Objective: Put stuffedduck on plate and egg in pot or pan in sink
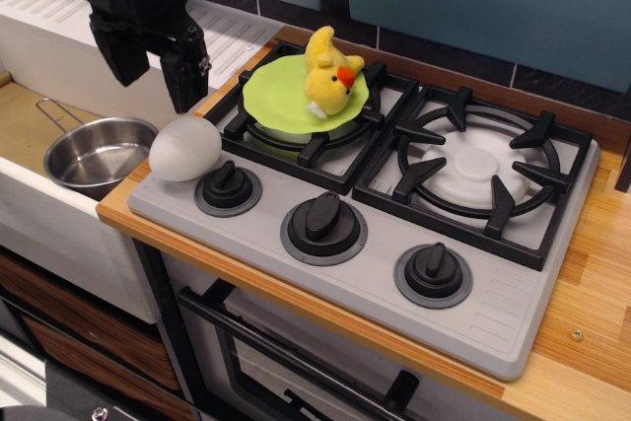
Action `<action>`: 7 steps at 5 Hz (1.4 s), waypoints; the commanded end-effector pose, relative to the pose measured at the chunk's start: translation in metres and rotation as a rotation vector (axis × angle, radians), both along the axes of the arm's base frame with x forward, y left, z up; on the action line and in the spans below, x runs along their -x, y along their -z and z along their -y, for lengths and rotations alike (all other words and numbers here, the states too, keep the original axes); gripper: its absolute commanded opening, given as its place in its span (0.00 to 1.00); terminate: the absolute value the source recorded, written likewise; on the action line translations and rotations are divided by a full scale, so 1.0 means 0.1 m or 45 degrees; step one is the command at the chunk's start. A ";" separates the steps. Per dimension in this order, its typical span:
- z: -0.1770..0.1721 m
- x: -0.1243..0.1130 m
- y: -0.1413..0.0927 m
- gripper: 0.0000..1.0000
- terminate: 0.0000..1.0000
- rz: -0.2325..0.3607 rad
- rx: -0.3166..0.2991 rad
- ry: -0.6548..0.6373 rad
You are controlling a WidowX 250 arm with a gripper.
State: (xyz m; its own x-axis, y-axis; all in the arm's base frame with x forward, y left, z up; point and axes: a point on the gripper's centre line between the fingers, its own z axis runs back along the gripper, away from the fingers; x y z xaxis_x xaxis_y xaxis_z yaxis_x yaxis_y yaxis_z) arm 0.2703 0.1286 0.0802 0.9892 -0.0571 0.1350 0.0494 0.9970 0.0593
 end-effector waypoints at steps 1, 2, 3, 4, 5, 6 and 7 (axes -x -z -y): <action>0.00 -0.06 -0.10 1.00 0.00 0.106 -0.024 0.005; 0.00 -0.06 -0.03 1.00 0.00 0.108 -0.010 -0.001; -0.02 -0.03 0.08 1.00 0.00 0.110 0.023 0.017; 0.00 -0.01 0.13 1.00 0.00 0.113 0.036 0.010; -0.01 0.03 0.15 1.00 0.00 0.108 0.044 0.005; -0.01 0.05 0.21 1.00 0.00 0.121 0.053 0.011; -0.01 0.04 0.25 1.00 0.00 0.125 0.067 0.011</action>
State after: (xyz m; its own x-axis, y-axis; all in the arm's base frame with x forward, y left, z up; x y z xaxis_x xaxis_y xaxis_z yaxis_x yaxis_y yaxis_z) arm 0.2629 0.1268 0.0462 0.9758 -0.0501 0.2126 0.0531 0.9986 -0.0083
